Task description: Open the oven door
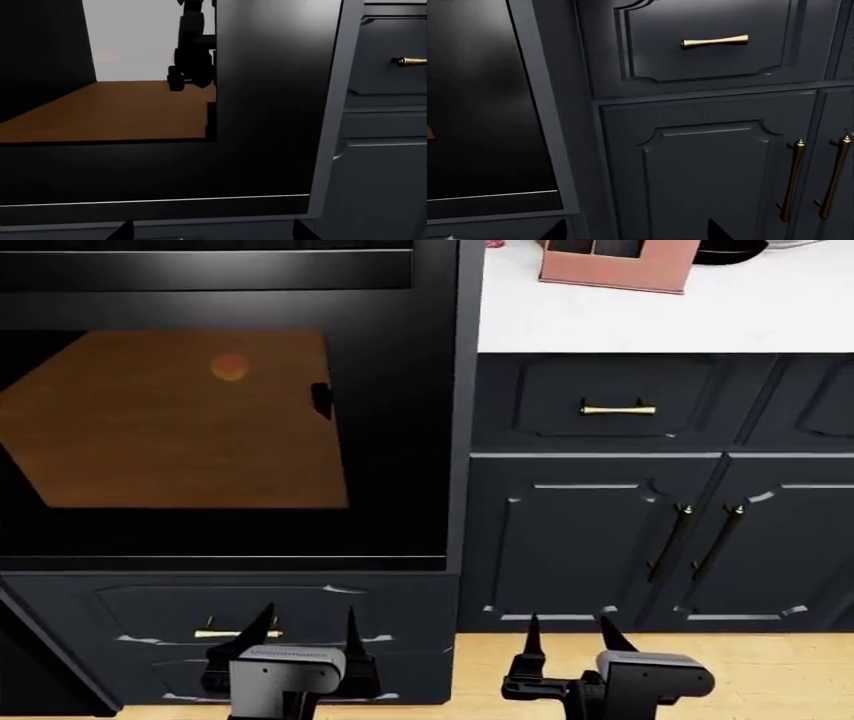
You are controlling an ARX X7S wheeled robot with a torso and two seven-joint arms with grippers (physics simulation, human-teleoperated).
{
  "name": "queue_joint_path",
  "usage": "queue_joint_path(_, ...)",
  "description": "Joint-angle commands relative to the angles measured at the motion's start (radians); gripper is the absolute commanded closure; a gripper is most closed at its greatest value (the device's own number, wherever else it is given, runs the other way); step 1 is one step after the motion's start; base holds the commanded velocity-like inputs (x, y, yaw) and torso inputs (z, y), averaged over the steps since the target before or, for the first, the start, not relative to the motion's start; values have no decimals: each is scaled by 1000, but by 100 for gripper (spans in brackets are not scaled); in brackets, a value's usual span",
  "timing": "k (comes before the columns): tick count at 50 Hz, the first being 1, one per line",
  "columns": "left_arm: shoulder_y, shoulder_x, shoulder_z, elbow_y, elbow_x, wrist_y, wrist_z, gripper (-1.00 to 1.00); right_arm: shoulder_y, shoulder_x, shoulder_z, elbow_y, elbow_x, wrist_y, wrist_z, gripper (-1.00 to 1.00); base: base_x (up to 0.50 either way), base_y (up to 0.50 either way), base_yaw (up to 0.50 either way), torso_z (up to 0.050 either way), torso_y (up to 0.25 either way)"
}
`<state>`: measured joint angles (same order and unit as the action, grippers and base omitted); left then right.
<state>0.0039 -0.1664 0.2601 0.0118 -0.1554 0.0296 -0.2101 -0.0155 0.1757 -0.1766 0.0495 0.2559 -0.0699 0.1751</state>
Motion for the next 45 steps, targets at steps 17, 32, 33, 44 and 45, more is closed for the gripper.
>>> queue_joint_path(17,2,-13,19,6,-1,3,-21,-100,-4,11,-11,6,19,1,11,-100,0,0,340,0,0)
queue_joint_path(32,1,-19,27,12,-6,-2,-32,-100,-4,17,-17,8,28,0,18,-100,0,0,382,0,0)
queue_joint_path(33,1,-20,27,12,-7,-1,-33,-100,-4,18,-17,7,29,1,18,-100,0,0,359,0,0)
queue_joint_path(44,-2,-24,32,14,-11,1,-38,-100,-1,25,-26,-6,32,9,22,-100,0,0,337,0,0)
queue_joint_path(45,-2,-25,32,14,-12,1,-38,-100,-1,25,-27,-5,32,8,22,-100,0,0,328,0,0)
